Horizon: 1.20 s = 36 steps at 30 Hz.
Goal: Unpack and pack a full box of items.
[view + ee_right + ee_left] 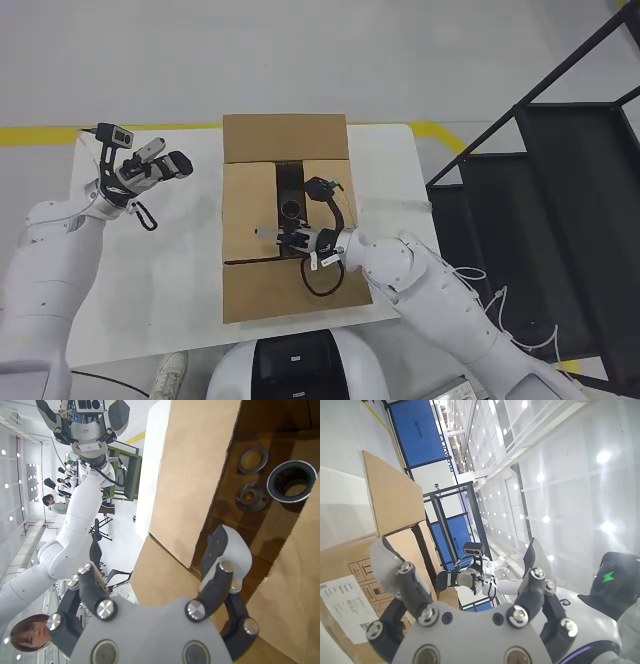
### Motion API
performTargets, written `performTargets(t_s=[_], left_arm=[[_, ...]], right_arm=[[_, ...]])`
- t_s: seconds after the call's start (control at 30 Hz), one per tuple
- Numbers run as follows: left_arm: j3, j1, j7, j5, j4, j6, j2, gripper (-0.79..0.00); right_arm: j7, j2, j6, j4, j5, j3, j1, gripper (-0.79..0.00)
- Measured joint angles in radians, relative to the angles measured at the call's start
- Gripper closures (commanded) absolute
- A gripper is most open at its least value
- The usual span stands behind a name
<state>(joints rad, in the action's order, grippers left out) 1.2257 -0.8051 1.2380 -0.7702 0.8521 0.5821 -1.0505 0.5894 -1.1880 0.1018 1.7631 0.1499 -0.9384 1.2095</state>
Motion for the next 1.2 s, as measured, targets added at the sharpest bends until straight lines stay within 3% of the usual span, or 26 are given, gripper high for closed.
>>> performTargets(t_s=[0.33,0.43,0.67,0.9,1.0,1.2], left_arm=[[0.000,-0.002,-0.003,0.002,0.003,-0.002,0.000,-0.785],[0.010,-0.020,-0.049,0.028,0.037,-0.026,0.004,-0.785],[0.052,-0.051,-0.068,0.043,0.095,-0.066,0.016,-0.785],[0.100,-0.090,-0.058,0.055,0.167,-0.084,0.030,-0.785],[0.119,-0.110,-0.058,0.042,0.198,-0.084,0.034,-0.785],[0.157,-0.152,-0.053,0.016,0.254,-0.075,0.040,-0.785]], right_arm=[[0.000,0.000,0.000,0.000,0.000,0.000,0.000,-0.785],[-0.005,-0.003,0.005,-0.005,-0.015,0.005,0.002,-0.785],[0.038,-0.037,0.056,-0.115,-0.053,0.092,-0.105,-0.785],[0.077,-0.079,-0.068,-0.184,-0.185,0.159,-0.204,-0.785],[0.068,-0.092,-0.132,-0.174,-0.183,0.179,-0.236,-0.785],[0.031,-0.136,-0.163,-0.190,-0.169,0.267,-0.315,-0.785]])
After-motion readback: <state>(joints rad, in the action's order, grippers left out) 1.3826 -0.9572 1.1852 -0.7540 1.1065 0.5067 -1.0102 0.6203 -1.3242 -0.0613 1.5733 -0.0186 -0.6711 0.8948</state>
